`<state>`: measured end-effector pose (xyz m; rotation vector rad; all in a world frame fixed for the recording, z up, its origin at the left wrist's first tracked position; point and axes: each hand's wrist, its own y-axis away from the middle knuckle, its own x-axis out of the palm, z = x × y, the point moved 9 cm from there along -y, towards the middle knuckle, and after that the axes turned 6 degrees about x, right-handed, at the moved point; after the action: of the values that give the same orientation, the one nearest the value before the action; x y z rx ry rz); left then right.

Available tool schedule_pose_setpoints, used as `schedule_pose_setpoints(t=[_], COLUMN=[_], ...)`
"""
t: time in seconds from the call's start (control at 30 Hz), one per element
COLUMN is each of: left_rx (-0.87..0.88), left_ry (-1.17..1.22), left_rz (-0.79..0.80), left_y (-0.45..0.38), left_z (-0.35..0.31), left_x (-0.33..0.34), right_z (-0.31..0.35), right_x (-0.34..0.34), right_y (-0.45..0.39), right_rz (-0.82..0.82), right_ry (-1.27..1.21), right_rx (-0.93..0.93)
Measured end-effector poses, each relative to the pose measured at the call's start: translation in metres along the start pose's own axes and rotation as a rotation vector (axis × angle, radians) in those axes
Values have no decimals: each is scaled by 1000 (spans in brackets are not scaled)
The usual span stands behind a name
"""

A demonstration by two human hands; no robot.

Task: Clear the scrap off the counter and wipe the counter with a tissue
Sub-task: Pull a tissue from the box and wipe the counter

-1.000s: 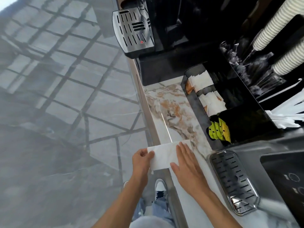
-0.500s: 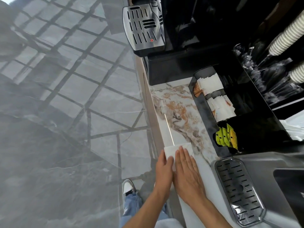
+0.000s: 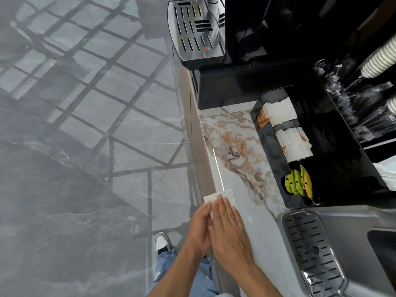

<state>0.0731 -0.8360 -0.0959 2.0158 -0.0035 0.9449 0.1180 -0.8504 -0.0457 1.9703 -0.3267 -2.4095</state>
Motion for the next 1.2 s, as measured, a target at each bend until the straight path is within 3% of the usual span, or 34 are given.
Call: schedule_pose_setpoints(t=[0.27,0.67,0.97,1.2], left_rx=[-169,-165,-186,-161], left_ry=[134,220,114,-177], left_rz=[4,-36,-5,33], left_y=[2,18,49,71], left_z=[10,-1,-10,-12], left_x=[-19,-39,-4,39], right_z=[19,47,52,23], right_x=[21,9,-57,-100], right_y=[-1,3,22,51], right_rz=[80,36,-194,65], right_ry=[-23,-114,-129,-461], right_rx=[5,28,26,259])
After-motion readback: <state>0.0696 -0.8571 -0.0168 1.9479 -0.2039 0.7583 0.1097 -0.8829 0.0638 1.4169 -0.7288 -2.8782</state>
